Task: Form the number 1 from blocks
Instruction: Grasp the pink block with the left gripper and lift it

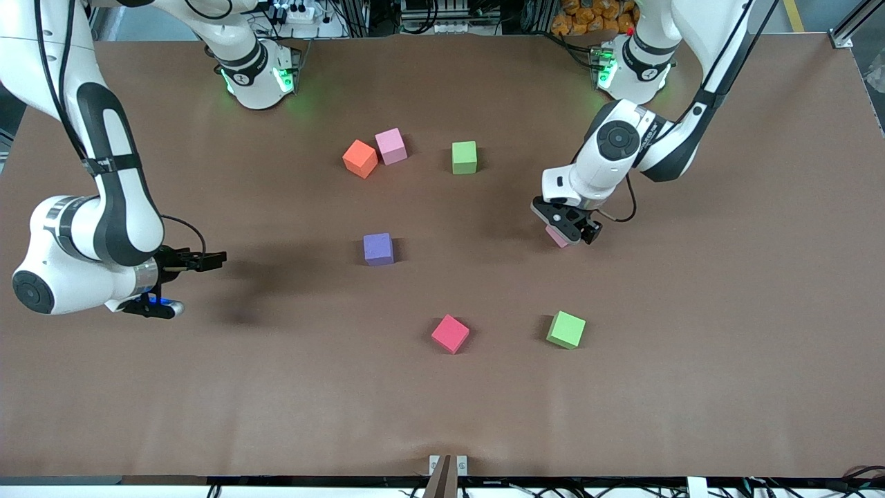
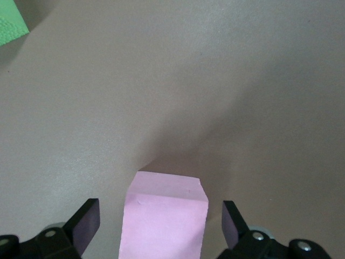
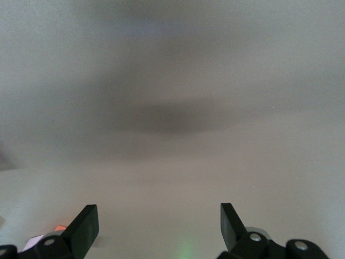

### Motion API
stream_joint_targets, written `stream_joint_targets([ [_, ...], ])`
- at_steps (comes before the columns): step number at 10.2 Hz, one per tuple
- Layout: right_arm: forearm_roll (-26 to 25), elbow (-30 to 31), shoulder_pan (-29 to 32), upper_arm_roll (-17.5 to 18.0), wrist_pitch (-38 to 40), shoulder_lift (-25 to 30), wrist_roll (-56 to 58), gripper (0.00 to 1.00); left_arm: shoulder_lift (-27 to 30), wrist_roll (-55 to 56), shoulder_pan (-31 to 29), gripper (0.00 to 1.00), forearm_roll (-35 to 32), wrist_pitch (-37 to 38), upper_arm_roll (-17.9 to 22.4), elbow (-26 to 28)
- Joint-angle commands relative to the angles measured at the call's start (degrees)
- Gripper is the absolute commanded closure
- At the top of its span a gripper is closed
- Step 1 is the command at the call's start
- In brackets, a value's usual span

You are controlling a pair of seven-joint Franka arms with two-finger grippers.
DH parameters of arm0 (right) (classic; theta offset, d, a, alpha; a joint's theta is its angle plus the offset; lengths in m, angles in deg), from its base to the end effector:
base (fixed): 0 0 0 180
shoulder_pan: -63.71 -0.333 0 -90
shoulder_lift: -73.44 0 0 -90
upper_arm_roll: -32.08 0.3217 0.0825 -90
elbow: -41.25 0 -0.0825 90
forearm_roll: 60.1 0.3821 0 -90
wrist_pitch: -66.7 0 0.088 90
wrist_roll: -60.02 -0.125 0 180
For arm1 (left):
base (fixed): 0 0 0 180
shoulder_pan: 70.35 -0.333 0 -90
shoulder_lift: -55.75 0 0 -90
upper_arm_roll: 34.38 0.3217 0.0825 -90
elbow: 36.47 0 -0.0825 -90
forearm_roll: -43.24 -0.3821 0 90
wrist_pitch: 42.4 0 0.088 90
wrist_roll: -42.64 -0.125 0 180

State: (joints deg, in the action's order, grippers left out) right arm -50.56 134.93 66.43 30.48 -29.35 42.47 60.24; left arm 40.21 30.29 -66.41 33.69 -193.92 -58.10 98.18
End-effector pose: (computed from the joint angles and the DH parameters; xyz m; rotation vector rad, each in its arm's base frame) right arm 0.6156 -0.0259 0.2663 -2.8848 0.1893 0.7267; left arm 0.4574 -0.2490 0.2196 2.8473 -1.2491 0.0764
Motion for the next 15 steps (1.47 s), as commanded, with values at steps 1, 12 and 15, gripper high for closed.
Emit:
stream_joint_targets([
  [1, 0.7, 0.4, 0.5, 0.4, -0.4, 0.2, 0.8, 0.0, -1.3, -0.8, -0.4, 0.0, -1.3, -1.8, 0.0, 0.0],
  [12, 0.7, 0.5, 1.2, 0.4, -0.4, -0.3, 1.8, 0.0, -2.9, 22.9, 2.5, 1.0, -2.5, -5.5, 0.2, 0.5],
  [15, 0.7, 0.5, 1.2, 0.4, -0.4, -0.3, 1.8, 0.0, -3.2, 43.8, 6.2, 1.0, -1.9, -3.9, -1.6, -2.4],
])
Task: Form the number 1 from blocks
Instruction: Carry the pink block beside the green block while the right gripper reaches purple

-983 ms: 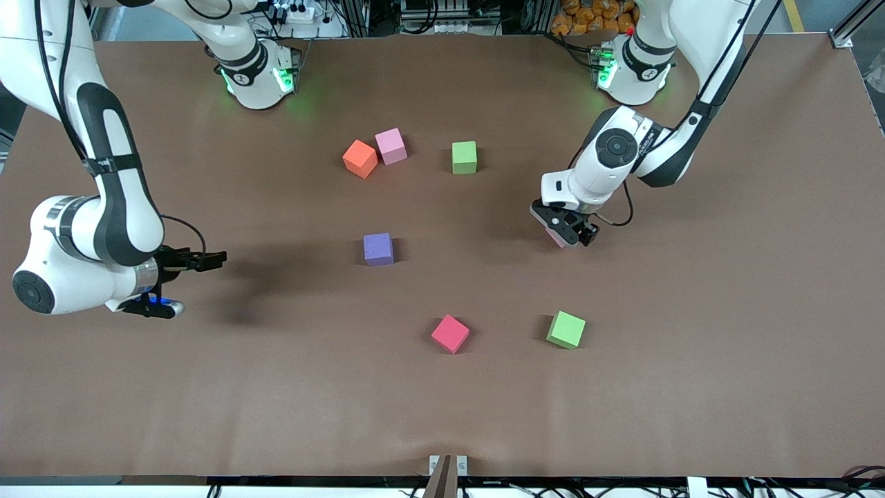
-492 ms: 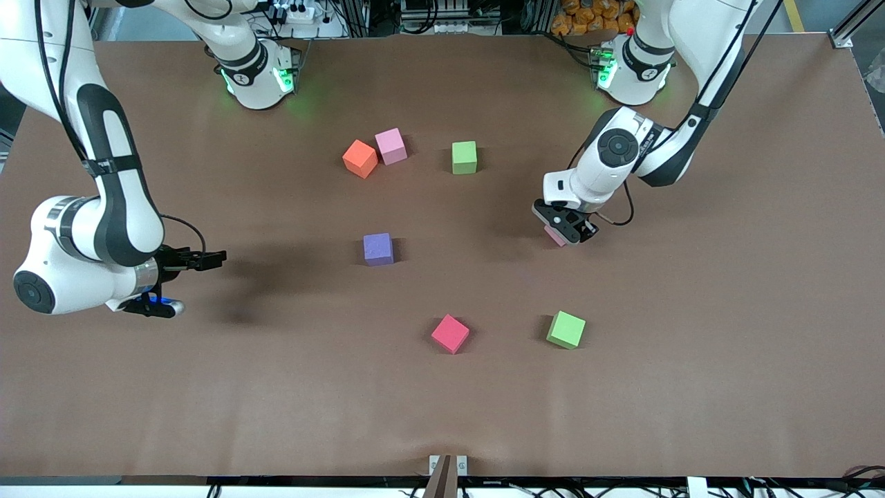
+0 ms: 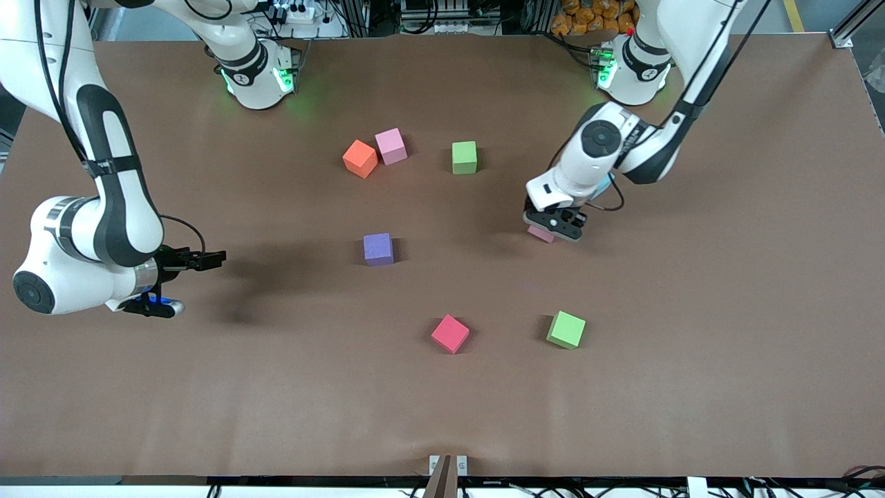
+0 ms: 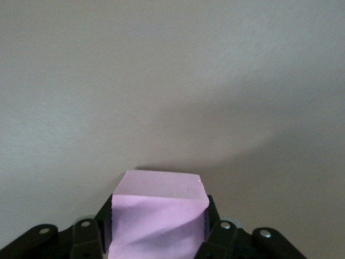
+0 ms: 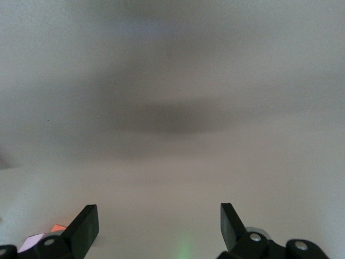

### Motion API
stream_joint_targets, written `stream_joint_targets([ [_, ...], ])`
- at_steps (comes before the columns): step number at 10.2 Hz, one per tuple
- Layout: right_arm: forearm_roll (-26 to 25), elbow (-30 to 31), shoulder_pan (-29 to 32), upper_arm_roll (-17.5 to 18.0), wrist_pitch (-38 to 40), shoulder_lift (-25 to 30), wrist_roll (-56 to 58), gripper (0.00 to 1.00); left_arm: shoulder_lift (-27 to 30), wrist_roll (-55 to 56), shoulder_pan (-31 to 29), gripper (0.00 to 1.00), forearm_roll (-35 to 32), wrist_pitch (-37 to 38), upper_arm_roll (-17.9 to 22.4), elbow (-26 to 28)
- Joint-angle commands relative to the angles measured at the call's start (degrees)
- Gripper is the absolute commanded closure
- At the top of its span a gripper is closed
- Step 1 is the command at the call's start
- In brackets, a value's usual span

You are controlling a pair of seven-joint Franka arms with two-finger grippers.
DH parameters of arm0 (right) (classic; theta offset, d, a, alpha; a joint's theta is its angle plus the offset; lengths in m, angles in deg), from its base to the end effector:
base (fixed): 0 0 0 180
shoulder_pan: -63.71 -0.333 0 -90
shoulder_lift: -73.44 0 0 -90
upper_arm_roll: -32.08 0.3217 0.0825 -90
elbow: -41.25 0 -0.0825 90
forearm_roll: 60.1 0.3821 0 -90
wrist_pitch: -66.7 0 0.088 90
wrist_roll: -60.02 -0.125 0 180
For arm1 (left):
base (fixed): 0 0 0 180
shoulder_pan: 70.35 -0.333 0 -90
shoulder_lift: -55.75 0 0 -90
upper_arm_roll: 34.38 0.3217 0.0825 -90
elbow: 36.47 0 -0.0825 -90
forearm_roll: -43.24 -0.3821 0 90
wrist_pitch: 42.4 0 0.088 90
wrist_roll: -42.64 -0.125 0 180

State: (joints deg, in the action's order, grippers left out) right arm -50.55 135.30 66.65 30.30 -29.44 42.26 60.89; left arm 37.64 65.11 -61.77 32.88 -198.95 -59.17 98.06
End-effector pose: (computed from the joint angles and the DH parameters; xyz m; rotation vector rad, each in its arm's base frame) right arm 0.6134 -0.0299 0.2616 -2.8797 0.1842 0.7362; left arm 0.4337 -0.2999 0.2090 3.0057 -0.4960 0.1078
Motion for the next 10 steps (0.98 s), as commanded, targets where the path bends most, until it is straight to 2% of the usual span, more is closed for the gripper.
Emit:
stream_joint_targets([
  [1, 0.6, 0.1, 0.9, 0.5, -0.3, -0.1, 1.1, 0.0, -0.8, 14.0, 3.1, 1.0, -0.8, 3.3, -1.0, -3.8],
  [4, 0.7, -0.7, 0.7, 0.6, 0.4, 0.1, 1.4, 0.0, -3.9, 31.3, 9.6, 1.0, -0.7, 8.1, -1.2, -10.1],
  [6, 1.5, -3.3, -0.6, 1.2, 2.5, 0.4, 6.0, 0.0, -6.3, 42.7, 13.2, 1.0, -0.7, 9.2, -1.1, -12.5],
  [9, 4.4, -5.9, -7.0, 1.5, -0.2, 0.2, 4.8, 0.0, -7.9, 47.1, 15.2, 1.0, -0.8, 9.2, -1.1, -12.7],
  [10, 5.0, -6.0, -11.1, 1.4, -4.0, -0.3, 2.1, 0.0, -8.9, 48.8, 16.4, 1.0, -0.7, 9.2, -1.1, -13.6],
])
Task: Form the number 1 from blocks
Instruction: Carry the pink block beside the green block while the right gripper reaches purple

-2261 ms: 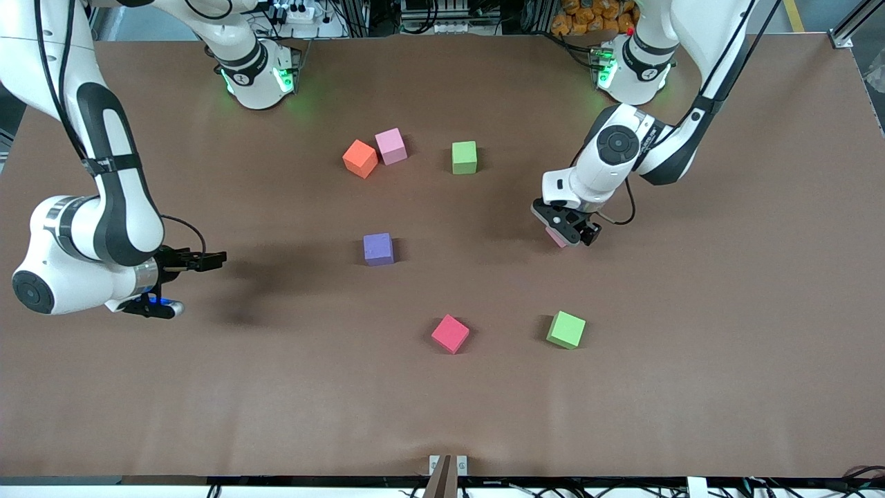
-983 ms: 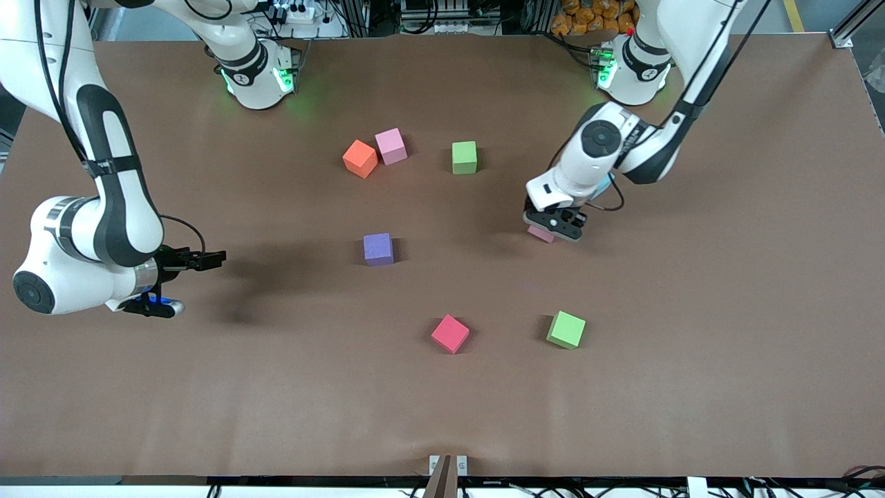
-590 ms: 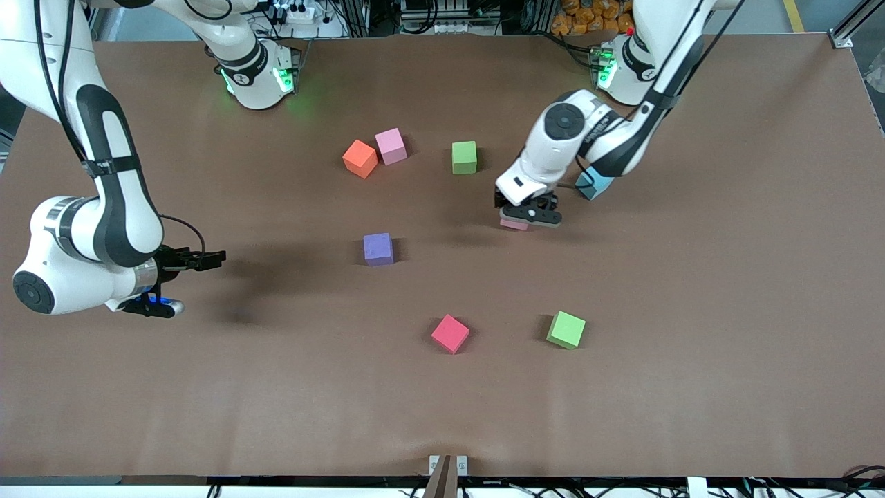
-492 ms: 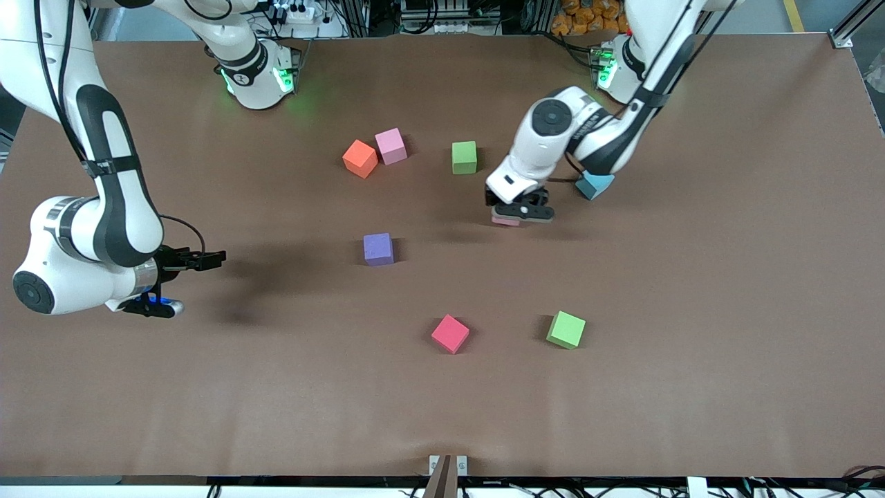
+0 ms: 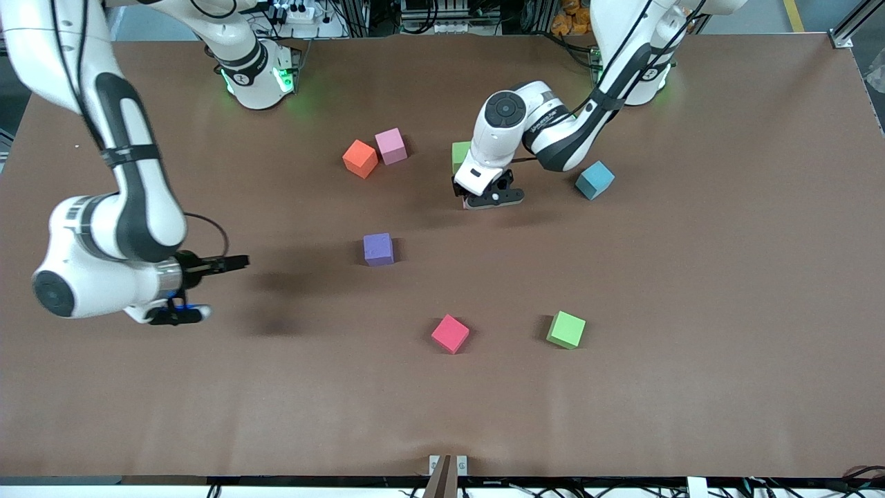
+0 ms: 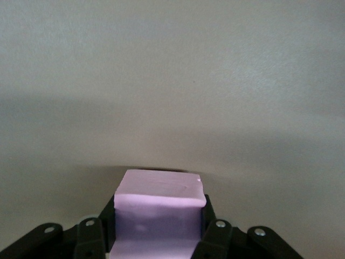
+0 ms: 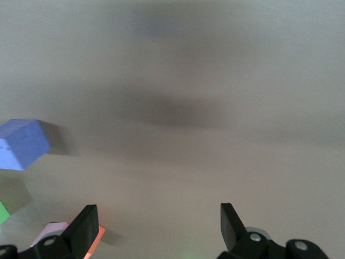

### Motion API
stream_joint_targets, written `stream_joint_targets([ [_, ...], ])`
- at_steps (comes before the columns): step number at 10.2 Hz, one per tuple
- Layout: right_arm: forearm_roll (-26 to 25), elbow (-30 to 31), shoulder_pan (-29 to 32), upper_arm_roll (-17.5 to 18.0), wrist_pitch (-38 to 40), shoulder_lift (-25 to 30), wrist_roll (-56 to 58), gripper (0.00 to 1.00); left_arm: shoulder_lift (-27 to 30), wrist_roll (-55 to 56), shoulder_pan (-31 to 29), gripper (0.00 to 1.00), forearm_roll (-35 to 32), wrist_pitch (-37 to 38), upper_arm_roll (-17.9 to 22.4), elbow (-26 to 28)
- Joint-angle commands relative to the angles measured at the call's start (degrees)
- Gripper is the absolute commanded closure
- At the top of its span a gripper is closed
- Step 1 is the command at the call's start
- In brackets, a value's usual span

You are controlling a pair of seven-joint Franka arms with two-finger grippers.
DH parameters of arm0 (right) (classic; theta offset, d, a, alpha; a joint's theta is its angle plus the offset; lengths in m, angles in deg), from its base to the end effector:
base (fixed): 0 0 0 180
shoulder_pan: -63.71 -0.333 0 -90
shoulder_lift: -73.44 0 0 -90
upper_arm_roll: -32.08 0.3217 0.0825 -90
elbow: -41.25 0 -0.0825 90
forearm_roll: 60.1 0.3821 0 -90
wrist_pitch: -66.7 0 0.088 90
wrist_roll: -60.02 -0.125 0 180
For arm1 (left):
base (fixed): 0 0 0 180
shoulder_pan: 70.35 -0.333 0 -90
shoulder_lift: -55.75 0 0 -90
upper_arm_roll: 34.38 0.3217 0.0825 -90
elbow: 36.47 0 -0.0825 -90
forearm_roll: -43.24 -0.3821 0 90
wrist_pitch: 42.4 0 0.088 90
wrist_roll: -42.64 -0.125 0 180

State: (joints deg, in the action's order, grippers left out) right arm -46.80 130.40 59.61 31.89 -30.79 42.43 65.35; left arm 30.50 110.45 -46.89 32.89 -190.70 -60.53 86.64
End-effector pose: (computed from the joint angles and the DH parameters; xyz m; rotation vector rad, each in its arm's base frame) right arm 0.6395 0.0699 0.2989 -2.8602 -0.1212 0.5694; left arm 0.3708 -0.4414 0.2072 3.0307 0.3172 -0.0734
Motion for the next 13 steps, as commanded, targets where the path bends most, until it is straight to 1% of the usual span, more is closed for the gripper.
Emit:
stream_joint_targets([
  [1, 0.9, -0.8, -7.9, -0.2, -7.5, -0.8, -6.5, 0.0, -2.3, 5.0, 1.8, 1.0, -0.7, 0.9, 0.2, -2.4],
  [3, 0.1, -1.1, -15.0, -0.2, -10.8, -2.3, -13.5, 0.0, -2.4, 6.0, 2.6, 1.0, -0.9, 0.9, 0.1, -2.3],
  [4, -1.9, -0.9, -17.4, -0.2, -12.7, -2.4, -13.8, 0.0, -2.4, 5.1, 2.7, 1.0, -1.3, 0.9, -0.1, -2.1],
  [5, -3.0, -0.8, -19.6, -0.3, -12.7, -2.2, -14.0, 0.0, -2.4, 4.9, 3.1, 1.0, -1.9, 0.9, -0.4, -2.0],
  [7, -3.1, -0.3, -23.7, -0.3, -13.5, -2.6, -19.0, 0.0, -2.4, 4.4, 3.2, 1.0, -2.3, 0.9, -1.5, -2.0],
  [8, -3.1, 1.3, -25.2, -0.3, -14.6, -2.5, -20.9, 0.0, -2.4, 4.7, 3.0, 1.0, -5.5, 0.9, -1.9, -1.7],
  [9, -3.1, 3.6, -25.7, -0.2, -16.5, -1.8, -21.0, 0.0, -2.5, 5.1, 2.9, 1.0, -7.1, 0.9, -1.9, -1.5],
  [11, -3.0, 6.3, -28.4, -0.2, -21.5, -1.9, -22.8, 0.0, -2.7, 5.1, 2.9, 1.0, -7.1, 0.9, -1.9, -1.4],
  [13, -3.0, 8.1, -29.4, -0.2, -24.0, -2.0, -22.8, 0.0, -2.6, 5.6, 3.1, 1.0, -7.2, 0.9, -2.2, -1.2],
])
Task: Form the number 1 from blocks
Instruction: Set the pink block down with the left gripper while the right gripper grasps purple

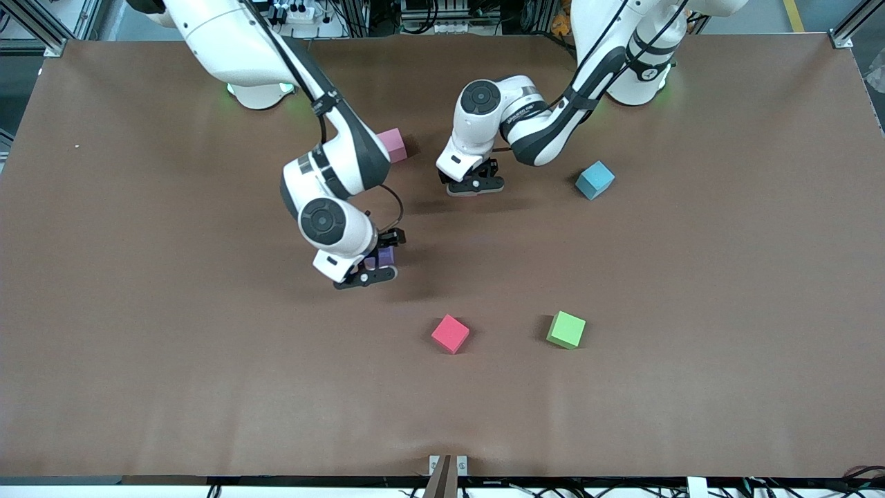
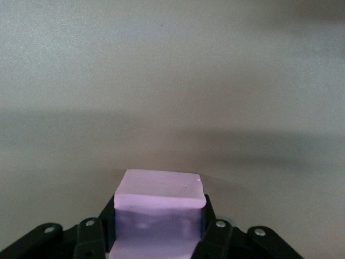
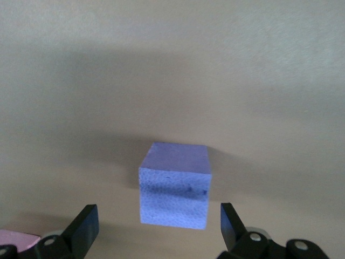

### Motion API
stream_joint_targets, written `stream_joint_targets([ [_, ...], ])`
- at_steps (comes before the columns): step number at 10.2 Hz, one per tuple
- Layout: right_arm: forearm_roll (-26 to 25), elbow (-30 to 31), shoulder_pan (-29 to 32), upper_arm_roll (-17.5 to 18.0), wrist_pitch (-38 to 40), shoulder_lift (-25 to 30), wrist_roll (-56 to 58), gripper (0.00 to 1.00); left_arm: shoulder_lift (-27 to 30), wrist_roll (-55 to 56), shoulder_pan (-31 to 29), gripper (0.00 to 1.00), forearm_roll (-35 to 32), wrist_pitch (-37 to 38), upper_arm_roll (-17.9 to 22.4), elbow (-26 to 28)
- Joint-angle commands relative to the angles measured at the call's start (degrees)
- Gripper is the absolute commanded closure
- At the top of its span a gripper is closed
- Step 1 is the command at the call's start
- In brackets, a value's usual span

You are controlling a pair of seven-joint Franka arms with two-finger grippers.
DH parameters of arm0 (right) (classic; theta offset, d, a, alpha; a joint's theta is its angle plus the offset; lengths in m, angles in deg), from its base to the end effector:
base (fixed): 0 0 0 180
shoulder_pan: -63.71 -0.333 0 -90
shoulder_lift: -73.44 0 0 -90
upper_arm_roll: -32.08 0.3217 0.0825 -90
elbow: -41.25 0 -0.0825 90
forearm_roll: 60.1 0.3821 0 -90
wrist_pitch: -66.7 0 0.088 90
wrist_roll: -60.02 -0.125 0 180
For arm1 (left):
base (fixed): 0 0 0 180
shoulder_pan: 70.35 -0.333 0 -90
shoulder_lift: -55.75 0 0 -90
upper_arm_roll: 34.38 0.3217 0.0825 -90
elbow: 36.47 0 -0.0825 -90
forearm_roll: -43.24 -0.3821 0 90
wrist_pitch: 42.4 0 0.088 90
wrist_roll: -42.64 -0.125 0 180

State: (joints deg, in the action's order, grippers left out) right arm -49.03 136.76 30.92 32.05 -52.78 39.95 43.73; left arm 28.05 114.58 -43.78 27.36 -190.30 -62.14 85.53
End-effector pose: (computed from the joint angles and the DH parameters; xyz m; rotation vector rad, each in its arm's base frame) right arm 0.5499 0.3689 0.2425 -3.0352 -0.2712 0.3318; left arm 0.3336 -0.4731 0.1951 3.0657 0.1927 -0.0611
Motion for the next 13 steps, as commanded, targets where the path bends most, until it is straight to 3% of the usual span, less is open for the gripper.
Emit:
stream_joint_targets([
  [1, -0.9, 2.4, -1.0, -0.3, -2.9, 0.3, -1.1, 0.0, -0.2, 1.4, -0.1, 1.0, -1.7, 0.5, -1.5, 0.3],
  [3, -1.3, 2.7, -1.6, -0.4, -3.0, 0.0, -0.9, 0.0, -0.2, 1.4, -0.1, 1.0, -2.0, 0.5, -1.5, 0.9],
  [4, -3.1, 3.1, -1.6, -0.4, -3.0, 0.0, -1.0, 0.0, -0.2, 1.3, -0.1, 0.86, -2.1, 0.5, -1.6, 1.1],
  [5, -3.5, 3.2, -1.5, -0.3, -3.0, -0.1, -1.0, 0.0, -0.2, 1.4, -0.2, 0.01, -2.8, 0.5, -1.6, 1.1],
  [10, -3.9, 3.5, -1.6, -0.4, -5.1, -0.7, -1.0, 0.0, 3.4, 3.0, -2.7, 0.0, -2.9, 1.7, -1.8, 0.0],
  [13, -4.5, 3.6, -1.4, -0.4, -5.8, -1.8, -1.1, 0.0, 5.5, -4.1, -7.7, 0.0, -3.4, 12.5, -1.9, -7.2],
])
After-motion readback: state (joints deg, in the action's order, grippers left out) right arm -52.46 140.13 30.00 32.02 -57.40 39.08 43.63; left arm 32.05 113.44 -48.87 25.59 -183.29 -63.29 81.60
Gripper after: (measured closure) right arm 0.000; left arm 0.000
